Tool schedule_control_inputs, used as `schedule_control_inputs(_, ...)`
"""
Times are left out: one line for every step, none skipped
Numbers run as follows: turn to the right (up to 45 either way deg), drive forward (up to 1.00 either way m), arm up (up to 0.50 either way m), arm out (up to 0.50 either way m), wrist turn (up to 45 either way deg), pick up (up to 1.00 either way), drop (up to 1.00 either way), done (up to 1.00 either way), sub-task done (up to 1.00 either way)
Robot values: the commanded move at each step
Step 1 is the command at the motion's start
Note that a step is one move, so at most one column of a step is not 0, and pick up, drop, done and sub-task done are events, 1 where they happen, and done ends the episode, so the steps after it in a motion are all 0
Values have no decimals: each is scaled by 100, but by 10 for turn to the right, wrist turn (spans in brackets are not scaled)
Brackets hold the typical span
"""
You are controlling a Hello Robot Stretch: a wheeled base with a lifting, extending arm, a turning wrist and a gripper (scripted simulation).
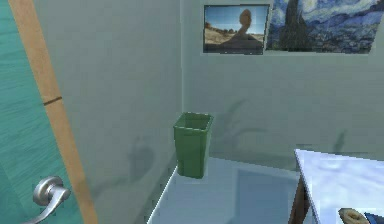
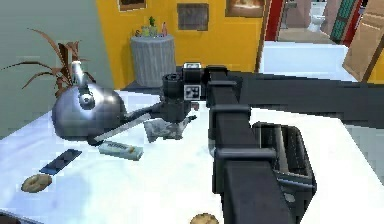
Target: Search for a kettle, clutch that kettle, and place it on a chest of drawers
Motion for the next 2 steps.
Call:
schedule_control_inputs(0, 0, 0, 0, -450, 0, 0, 0, 0)
schedule_control_inputs(0, 0, 0, 0, -150, 0, 0, 0, 0)
